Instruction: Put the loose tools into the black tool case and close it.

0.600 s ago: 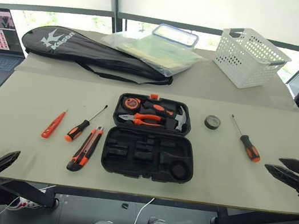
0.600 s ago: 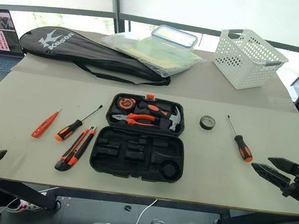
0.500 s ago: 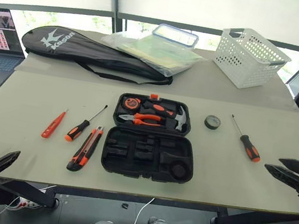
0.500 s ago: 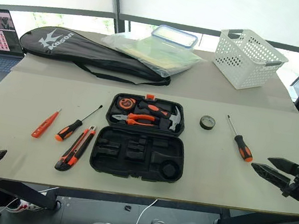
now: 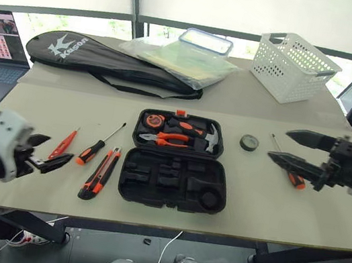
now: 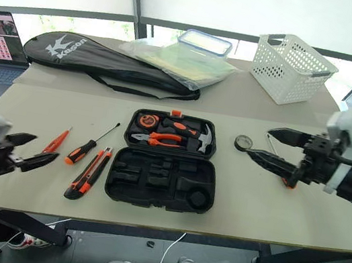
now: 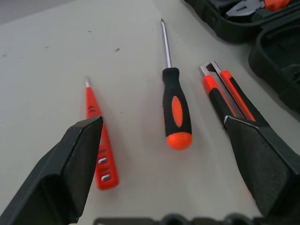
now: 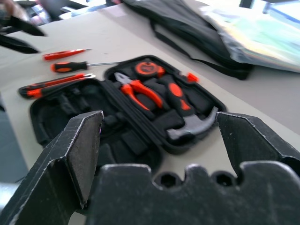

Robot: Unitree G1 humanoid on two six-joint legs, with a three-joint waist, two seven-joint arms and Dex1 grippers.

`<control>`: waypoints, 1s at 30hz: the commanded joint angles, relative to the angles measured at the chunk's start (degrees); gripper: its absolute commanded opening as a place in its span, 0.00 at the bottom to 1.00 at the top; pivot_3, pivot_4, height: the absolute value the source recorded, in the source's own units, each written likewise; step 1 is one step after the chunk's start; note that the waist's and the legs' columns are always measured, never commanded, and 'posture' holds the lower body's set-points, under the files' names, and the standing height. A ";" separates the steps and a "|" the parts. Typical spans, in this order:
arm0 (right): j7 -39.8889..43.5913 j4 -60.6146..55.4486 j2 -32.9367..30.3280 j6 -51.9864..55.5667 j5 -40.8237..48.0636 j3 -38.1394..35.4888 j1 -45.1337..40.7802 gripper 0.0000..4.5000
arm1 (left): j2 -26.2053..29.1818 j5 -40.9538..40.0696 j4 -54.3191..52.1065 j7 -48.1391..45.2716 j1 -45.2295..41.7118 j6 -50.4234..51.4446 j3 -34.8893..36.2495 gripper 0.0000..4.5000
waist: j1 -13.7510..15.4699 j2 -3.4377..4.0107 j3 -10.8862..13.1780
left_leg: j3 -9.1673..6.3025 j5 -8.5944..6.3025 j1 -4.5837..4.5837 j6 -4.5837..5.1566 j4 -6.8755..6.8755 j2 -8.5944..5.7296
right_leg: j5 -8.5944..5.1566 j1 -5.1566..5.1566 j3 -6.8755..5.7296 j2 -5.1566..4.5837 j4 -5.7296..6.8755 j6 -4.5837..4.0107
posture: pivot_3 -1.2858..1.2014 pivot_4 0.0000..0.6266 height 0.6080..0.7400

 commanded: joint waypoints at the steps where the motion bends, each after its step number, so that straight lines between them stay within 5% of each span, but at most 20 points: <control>1: 2.15 -4.01 -0.38 -3.71 -2.05 4.34 -1.33 1.00 | 1.33 3.90 4.74 -0.16 -5.86 0.65 -7.78 0.98 | -0.01 -0.01 0.00 | 0.00 0.00 -0.02 0.01 0.00 -0.03 | 0.00 -0.02 -0.01 -0.01 -0.01 0.00 | 0.52 0.24 1.00; 7: 3.81 -7.94 1.53 -5.02 -0.28 8.14 -3.82 1.00 | -0.51 8.78 15.15 -2.24 -14.81 -2.42 -16.70 0.98 | -0.06 -0.02 -0.01 | 0.00 0.01 -0.70 0.04 0.06 -0.30 | 0.02 -0.77 -0.11 -0.05 0.03 0.02 | 0.52 0.24 1.00; 10: 3.65 -9.16 2.67 -5.44 -0.22 9.20 -4.27 1.00 | -1.48 11.50 19.53 -3.72 -17.10 -5.26 -19.98 0.83 | -0.02 -0.02 -0.01 | -0.02 0.01 -0.71 0.02 0.03 -0.30 | 0.03 -0.78 -0.19 -0.08 0.01 0.01 | 0.52 0.24 1.00; 17: 3.88 -9.83 3.75 -6.40 -0.66 9.82 -4.28 1.00 | -3.31 11.93 23.05 -6.16 -20.04 -5.30 -20.57 0.24 | 0.17 -0.02 -0.01 | -0.02 0.00 -0.58 0.02 0.15 -0.33 | 0.04 -0.59 -0.05 -0.19 0.01 0.02 | 0.52 0.24 1.00; 24: 2.68 -10.47 2.99 -6.26 -3.50 11.60 -3.76 1.00 | -1.58 7.60 21.82 -16.76 -29.47 -12.34 -16.98 0.21 | 0.22 -0.15 0.03 | -0.10 0.07 -0.63 -0.06 0.25 -0.28 | 0.16 -0.56 -0.09 -0.16 0.08 -0.13 | 0.52 0.24 1.00; 30: 2.93 -11.93 1.96 -5.90 -3.48 11.83 -1.75 1.00 | -2.25 11.75 20.01 -27.72 -37.67 -20.30 -26.31 0.21 | 0.10 -0.16 0.02 | -0.11 0.07 -0.75 -0.05 0.44 -0.30 | 0.20 -0.63 -0.12 -0.17 0.04 -0.11 | 0.52 0.24 1.00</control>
